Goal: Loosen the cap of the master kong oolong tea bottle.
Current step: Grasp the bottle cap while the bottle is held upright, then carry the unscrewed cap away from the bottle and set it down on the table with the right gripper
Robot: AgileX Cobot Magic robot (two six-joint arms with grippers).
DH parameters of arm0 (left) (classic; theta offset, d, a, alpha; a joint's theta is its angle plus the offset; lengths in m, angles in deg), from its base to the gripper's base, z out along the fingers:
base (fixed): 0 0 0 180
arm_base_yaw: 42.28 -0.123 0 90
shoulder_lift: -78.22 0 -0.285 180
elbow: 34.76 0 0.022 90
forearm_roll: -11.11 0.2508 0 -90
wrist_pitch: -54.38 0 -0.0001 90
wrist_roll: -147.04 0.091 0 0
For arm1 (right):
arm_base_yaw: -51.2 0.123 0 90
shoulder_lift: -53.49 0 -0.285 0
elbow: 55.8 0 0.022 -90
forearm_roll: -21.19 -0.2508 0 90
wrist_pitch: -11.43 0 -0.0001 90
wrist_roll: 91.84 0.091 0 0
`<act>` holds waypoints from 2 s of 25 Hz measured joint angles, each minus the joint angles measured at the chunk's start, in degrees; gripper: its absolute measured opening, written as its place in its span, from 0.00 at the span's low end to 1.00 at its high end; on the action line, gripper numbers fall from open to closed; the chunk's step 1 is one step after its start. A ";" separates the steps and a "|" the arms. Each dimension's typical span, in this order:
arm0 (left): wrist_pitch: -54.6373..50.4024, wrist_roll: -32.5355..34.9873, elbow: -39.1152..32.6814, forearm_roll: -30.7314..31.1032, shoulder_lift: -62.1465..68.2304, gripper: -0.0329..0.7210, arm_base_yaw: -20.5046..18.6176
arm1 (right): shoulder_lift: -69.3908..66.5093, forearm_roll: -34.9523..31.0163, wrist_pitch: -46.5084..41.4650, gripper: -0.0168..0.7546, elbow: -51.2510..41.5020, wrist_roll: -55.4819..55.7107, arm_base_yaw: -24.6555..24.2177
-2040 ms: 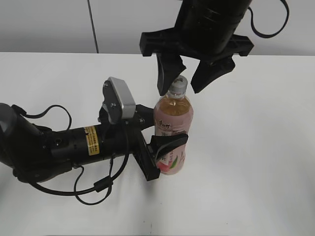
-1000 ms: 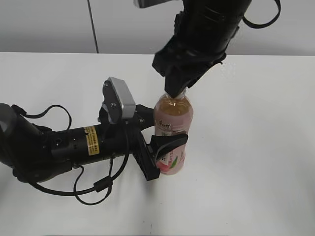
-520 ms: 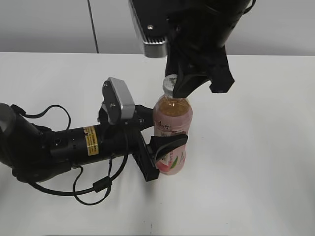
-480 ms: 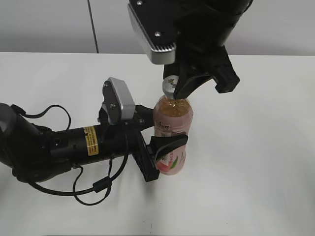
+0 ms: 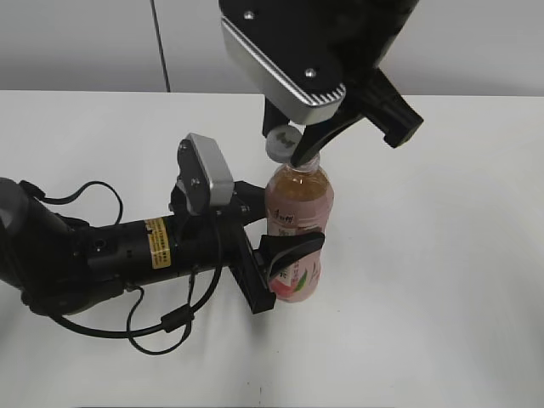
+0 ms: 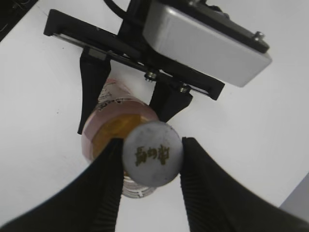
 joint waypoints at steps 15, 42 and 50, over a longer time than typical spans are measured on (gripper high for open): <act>-0.07 0.00 0.00 0.00 0.00 0.56 0.00 | 5.49 -2.50 0.19 0.38 4.01 44.14 -9.62; -0.02 -0.06 0.00 0.05 0.00 0.56 0.00 | -3.05 22.16 34.38 0.38 -42.53 105.43 -26.36; -0.07 -0.06 0.00 0.05 0.00 0.56 0.00 | -6.99 20.03 35.36 0.38 -42.34 105.67 -26.36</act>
